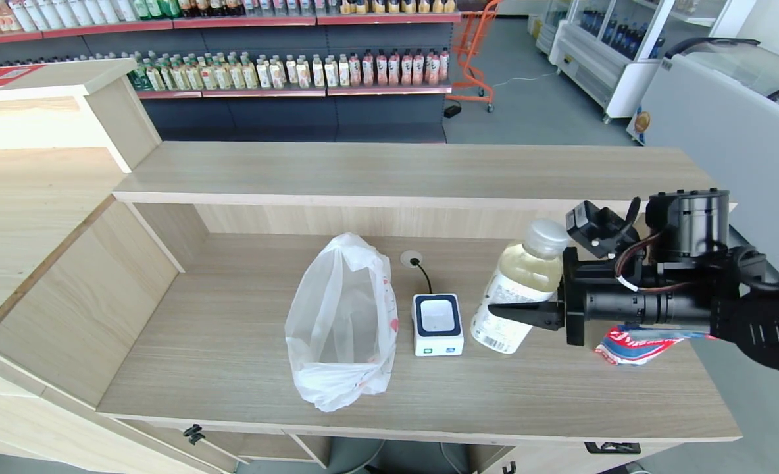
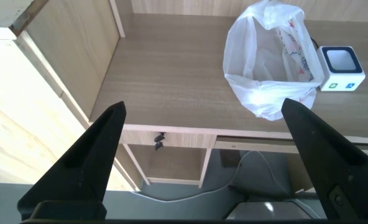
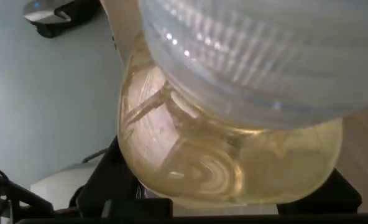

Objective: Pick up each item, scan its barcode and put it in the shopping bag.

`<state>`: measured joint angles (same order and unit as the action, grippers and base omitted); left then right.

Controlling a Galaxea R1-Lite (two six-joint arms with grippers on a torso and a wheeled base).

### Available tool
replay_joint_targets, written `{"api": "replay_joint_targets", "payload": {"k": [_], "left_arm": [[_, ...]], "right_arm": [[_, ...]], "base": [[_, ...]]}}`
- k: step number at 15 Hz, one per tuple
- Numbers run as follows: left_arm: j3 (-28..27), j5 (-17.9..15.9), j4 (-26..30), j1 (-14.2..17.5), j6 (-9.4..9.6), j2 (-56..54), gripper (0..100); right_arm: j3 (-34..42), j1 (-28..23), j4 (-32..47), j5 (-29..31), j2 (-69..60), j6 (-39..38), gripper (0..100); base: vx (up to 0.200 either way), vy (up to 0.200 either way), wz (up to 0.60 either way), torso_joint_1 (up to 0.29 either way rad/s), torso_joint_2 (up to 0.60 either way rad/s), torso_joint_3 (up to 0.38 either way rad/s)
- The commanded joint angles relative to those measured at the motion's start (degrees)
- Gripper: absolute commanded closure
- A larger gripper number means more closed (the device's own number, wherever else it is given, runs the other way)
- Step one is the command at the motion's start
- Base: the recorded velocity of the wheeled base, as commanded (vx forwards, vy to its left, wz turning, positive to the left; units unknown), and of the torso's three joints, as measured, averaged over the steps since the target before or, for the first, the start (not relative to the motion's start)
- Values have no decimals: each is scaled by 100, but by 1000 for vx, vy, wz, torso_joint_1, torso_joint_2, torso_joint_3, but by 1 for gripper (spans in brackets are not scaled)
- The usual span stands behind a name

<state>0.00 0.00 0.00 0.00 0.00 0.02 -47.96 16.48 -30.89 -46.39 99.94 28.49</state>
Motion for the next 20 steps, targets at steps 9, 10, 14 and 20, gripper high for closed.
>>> {"api": "replay_joint_targets", "payload": {"k": [9, 10, 14, 20], "left_arm": [[0, 0, 0, 0, -9, -2, 0], [0, 0, 0, 0, -9, -2, 0], [0, 0, 0, 0, 0, -2, 0], [0, 0, 0, 0, -9, -2, 0]], "right_arm": [[-1286, -383, -3107, -688, 3111, 2011, 100], [-1260, -444, -3265, -925, 3234, 2064, 100], [-1321, -550, -3591, -1672, 3823, 2653, 100], [-1945, -567, -3626, -1927, 4350, 2899, 100]], "base": [[0, 0, 0, 0, 0, 0], [0, 0, 0, 0, 0, 0], [0, 0, 0, 0, 0, 0], [0, 0, 0, 0, 0, 0]]}}
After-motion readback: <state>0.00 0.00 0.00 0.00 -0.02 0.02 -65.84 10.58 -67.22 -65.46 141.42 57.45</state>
